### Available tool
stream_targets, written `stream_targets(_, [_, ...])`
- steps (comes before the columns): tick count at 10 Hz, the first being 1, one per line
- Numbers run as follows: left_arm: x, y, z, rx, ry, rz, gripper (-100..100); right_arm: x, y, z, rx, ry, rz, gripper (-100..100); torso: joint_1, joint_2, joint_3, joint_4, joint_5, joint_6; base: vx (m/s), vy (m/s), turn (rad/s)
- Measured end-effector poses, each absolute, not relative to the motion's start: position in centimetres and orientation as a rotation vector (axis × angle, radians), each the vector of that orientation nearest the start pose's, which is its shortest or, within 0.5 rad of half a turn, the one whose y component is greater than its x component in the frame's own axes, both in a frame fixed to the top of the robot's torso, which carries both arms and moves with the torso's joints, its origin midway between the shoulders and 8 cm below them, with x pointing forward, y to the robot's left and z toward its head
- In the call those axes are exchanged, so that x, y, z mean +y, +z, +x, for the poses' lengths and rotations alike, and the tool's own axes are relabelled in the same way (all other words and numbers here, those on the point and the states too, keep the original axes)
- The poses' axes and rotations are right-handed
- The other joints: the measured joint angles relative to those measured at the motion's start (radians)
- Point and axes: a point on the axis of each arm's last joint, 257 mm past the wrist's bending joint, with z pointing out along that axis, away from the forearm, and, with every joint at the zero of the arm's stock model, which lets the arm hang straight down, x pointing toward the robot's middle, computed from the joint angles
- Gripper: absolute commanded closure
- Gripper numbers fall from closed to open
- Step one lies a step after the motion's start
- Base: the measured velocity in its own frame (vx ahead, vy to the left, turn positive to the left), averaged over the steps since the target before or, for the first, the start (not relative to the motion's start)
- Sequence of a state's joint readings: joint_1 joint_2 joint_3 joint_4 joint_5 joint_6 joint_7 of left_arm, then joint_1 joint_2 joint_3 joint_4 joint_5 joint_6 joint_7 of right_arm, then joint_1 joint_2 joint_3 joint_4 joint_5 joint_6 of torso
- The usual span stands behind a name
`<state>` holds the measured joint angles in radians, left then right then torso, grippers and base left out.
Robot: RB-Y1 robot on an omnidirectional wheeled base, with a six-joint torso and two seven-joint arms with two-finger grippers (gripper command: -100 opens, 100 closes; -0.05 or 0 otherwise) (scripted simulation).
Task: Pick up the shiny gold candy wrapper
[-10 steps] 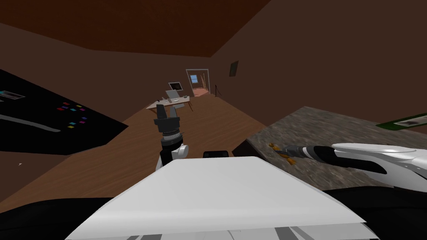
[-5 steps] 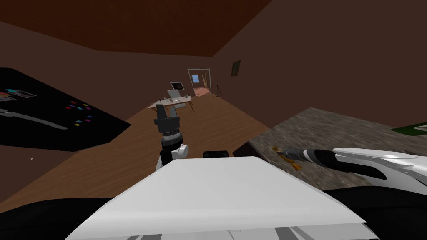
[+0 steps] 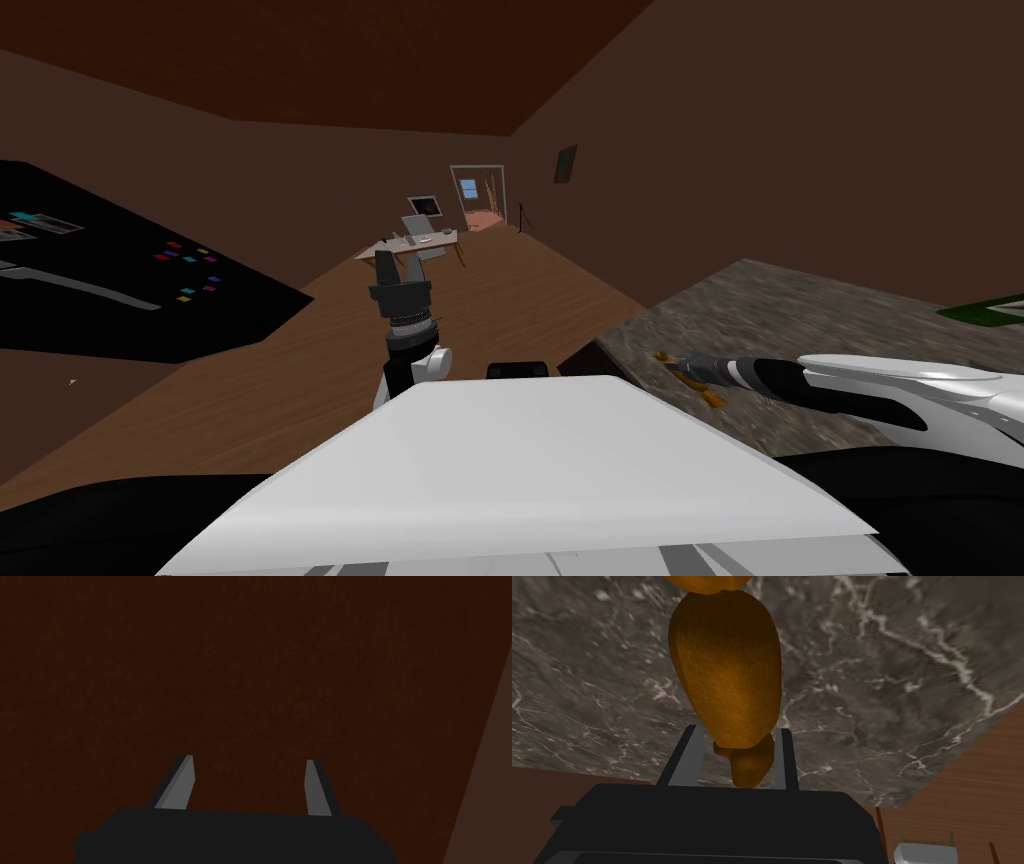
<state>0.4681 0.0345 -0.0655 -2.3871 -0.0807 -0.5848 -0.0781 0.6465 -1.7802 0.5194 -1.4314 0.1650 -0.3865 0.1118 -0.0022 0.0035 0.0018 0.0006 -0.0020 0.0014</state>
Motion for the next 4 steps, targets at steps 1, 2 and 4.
stream_targets(1, [23.3,9.2,30.7,0.541,-1.3,-0.389,0,-62.2,-32.4,17.6,2.759,-0.082,-0.399,100,0.0,0.002,0.001,0.0,0.001,0.001,-0.06,0.004,-0.117])
stream_targets(2, [23.3,9.2,30.7,0.541,-1.301,-0.389,0,-62.2,-32.0,18.1,2.757,-0.079,-0.407,100,0.001,0.004,0.002,0.001,0.001,0.001,-0.056,0.005,-0.069])
stream_targets(4, [23.3,9.2,30.7,0.541,-1.301,-0.389,0,-61.9,-31.4,18.6,2.756,-0.075,-0.414,0,0.001,0.003,0.002,0.001,0.001,0.001,-0.011,0.001,-0.004])
